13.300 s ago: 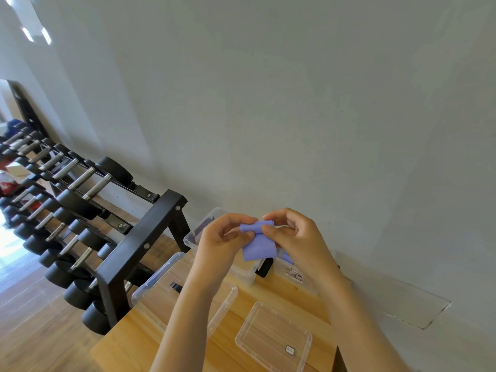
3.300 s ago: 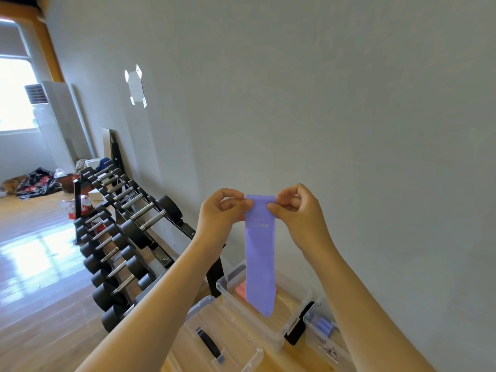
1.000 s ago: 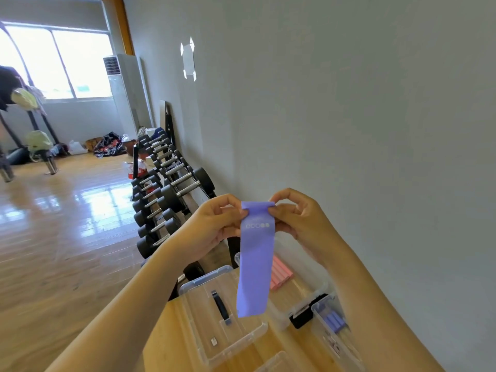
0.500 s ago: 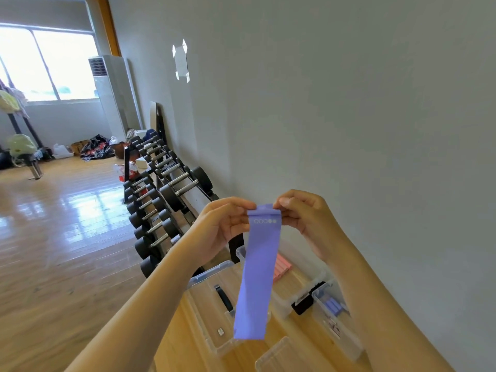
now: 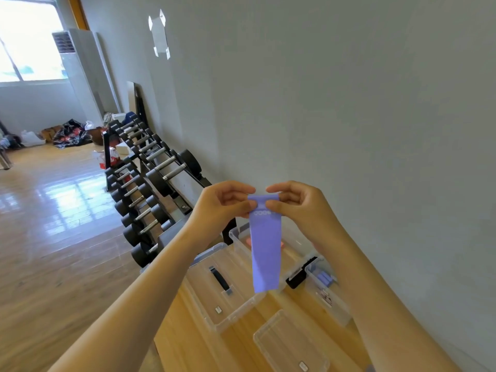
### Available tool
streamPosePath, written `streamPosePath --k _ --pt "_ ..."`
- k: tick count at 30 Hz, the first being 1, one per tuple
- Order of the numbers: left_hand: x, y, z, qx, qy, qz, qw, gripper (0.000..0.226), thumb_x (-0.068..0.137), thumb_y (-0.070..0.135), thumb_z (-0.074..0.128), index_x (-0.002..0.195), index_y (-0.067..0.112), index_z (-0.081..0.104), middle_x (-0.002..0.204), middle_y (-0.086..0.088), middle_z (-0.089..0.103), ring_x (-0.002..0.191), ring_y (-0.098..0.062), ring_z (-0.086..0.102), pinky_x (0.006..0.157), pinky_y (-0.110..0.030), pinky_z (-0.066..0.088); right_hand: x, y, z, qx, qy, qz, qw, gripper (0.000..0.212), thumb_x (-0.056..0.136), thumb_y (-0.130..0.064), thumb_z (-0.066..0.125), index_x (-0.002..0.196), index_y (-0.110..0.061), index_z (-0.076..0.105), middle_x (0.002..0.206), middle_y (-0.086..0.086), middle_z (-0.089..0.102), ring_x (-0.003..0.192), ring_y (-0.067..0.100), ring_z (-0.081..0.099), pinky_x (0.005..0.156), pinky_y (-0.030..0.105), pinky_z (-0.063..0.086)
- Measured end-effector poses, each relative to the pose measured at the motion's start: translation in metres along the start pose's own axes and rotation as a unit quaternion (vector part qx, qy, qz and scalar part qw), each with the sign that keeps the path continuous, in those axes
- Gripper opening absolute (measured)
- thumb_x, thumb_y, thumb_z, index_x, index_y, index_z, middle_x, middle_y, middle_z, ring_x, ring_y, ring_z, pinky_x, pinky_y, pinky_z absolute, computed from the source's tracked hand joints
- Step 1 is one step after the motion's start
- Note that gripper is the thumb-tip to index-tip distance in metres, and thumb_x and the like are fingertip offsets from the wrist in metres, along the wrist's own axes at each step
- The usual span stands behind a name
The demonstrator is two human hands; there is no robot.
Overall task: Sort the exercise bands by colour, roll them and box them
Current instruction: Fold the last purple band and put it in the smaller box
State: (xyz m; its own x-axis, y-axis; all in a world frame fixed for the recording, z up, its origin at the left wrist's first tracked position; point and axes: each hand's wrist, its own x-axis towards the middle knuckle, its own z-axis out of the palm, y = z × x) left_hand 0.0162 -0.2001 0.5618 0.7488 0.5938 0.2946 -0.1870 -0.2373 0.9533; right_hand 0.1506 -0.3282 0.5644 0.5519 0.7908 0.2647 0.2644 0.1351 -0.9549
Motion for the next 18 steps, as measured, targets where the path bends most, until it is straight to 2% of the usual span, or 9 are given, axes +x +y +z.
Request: streamPosePath --k 3,8,13,15,18 --pt "0.002 -0.01 0.007 -0.001 -0.005 -0.002 1.0 0.015 0.084 -0.004 0.067 0.098 0.002 0.069 0.087 -0.014 0.074 0.079 -0.022 0.073 0.068 -0.024 0.057 -0.002 0.008 -0.006 0.0 0.015 0.008 1.0 0.016 0.083 -0.008 0.073 0.092 -0.02 0.072 0.087 0.002 0.074 0.081 0.008 0.07 0.072 0.019 0.054" --pt "0.012 -0.026 0.016 0.001 -0.029 -0.021 0.999 0.012 0.085 -0.003 0.067 0.097 -0.002 0.069 0.089 -0.018 0.074 0.079 -0.023 0.073 0.069 -0.026 0.058 -0.004 0.024 -0.014 -0.01 0.027 0.03 0.999 0.014 0.083 -0.006 0.073 0.091 -0.018 0.072 0.087 0.003 0.075 0.083 0.012 0.071 0.076 0.022 0.056" --pt "0.022 -0.037 0.04 0.015 -0.091 -0.025 0.995 0.007 0.088 -0.006 0.063 0.088 0.001 0.065 0.079 -0.012 0.071 0.067 -0.015 0.069 0.062 -0.021 0.054 -0.013 0.033 -0.036 -0.02 0.055 0.052 0.997 0.015 0.083 -0.004 0.072 0.091 -0.016 0.071 0.084 -0.002 0.074 0.079 0.005 0.069 0.072 0.014 0.053" --pt "0.024 -0.039 0.046 0.02 -0.126 -0.033 0.991 0.005 0.093 -0.002 0.058 0.092 0.003 0.059 0.083 -0.021 0.07 0.067 -0.018 0.069 0.062 -0.023 0.055 -0.015 0.036 -0.041 -0.02 0.053 0.059 0.997 0.013 0.084 -0.003 0.07 0.088 -0.016 0.07 0.081 -0.004 0.072 0.075 0.004 0.068 0.07 0.014 0.051" --pt "0.024 -0.036 0.05 0.023 -0.171 -0.038 0.984 0.003 0.098 0.003 0.052 0.097 0.006 0.053 0.092 -0.034 0.066 0.07 -0.027 0.068 0.067 -0.034 0.059 -0.015 0.035 -0.045 -0.031 0.019 0.066 0.997 0.008 0.091 -0.006 0.063 0.087 -0.013 0.063 0.073 -0.002 0.071 0.069 0.011 0.066 0.068 0.022 0.054"
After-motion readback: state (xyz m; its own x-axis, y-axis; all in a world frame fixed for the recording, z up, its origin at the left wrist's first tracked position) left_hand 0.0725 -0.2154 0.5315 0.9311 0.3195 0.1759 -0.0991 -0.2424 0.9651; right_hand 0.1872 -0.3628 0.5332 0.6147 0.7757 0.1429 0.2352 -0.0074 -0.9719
